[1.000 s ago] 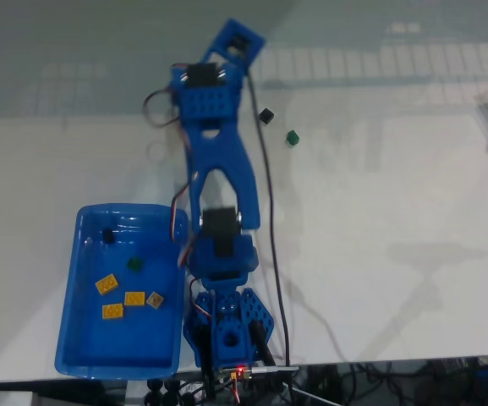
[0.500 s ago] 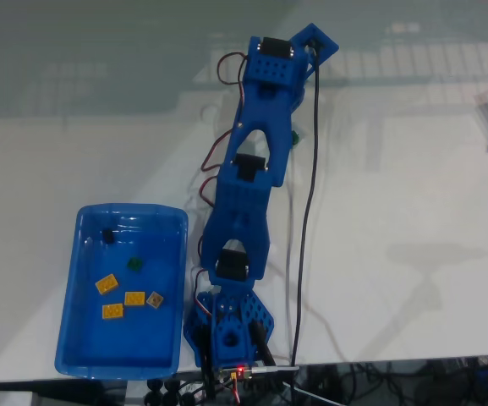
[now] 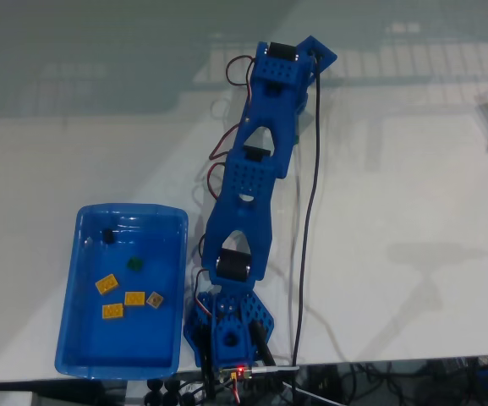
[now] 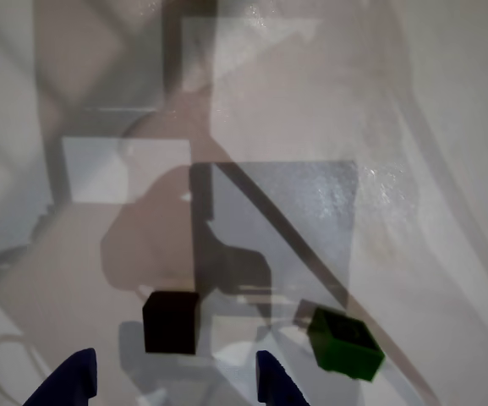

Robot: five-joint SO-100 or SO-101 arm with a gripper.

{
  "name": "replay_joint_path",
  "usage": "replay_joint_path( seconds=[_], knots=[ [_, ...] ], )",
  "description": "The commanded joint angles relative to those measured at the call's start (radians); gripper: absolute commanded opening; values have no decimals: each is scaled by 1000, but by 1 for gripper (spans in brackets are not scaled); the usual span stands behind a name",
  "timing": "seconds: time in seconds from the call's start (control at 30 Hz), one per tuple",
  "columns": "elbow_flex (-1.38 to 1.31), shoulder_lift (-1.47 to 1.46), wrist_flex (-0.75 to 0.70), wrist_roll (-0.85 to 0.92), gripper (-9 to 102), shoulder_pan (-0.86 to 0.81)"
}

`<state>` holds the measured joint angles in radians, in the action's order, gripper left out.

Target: Pick up all the lego then put into the bin

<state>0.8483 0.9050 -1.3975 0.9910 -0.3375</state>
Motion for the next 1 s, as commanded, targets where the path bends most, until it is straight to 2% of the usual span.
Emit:
replay_joint_path(
  seconds=[0.0, 0.57, 0.97],
  knots=[
    [-64, -5, -3, 11, 25, -2],
    [-126, -91, -3, 23, 24, 5],
    [-186, -150, -5, 25, 17, 14]
  ],
)
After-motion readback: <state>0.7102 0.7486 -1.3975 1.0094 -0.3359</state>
